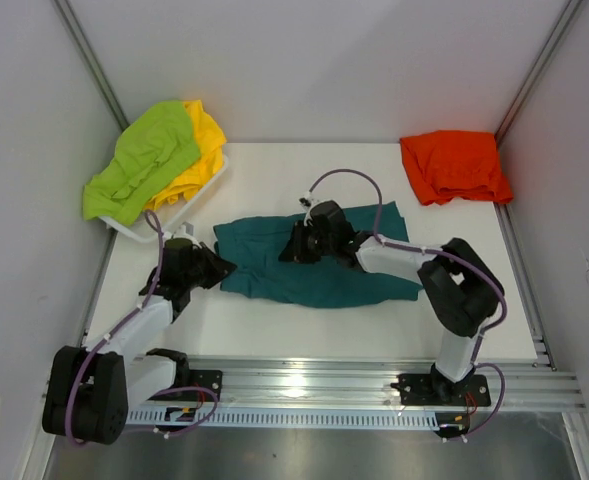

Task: Fold and stack the shorts
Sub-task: Fold the shorts

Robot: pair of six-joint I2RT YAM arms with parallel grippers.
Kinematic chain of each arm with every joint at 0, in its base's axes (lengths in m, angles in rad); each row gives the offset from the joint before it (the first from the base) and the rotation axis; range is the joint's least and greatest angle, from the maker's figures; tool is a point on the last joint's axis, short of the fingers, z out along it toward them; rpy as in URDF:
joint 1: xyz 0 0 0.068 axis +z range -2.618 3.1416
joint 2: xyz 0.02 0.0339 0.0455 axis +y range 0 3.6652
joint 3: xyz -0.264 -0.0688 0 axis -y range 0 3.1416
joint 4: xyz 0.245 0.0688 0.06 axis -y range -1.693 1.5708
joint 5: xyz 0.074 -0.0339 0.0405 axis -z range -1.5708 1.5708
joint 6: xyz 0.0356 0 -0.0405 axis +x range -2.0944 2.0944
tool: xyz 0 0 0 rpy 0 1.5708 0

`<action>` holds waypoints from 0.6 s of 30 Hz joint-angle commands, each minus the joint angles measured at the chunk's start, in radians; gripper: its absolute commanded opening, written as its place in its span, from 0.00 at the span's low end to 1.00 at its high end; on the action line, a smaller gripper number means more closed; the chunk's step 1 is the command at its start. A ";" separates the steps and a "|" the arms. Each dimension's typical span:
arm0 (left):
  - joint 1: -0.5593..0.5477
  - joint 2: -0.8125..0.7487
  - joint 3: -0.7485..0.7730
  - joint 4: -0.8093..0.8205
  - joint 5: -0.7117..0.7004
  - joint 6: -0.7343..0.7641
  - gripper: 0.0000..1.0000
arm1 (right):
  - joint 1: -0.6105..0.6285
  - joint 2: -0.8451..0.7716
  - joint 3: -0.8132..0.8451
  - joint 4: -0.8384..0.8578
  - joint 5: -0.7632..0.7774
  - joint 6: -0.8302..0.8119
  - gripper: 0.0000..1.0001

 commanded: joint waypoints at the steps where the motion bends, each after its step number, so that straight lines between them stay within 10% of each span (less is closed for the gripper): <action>1: 0.000 -0.036 0.110 -0.221 -0.053 0.094 0.00 | -0.024 -0.088 -0.064 -0.102 0.081 -0.067 0.19; 18: -0.002 -0.108 0.398 -0.597 -0.152 0.209 0.00 | 0.068 -0.076 -0.310 -0.004 0.227 0.016 0.03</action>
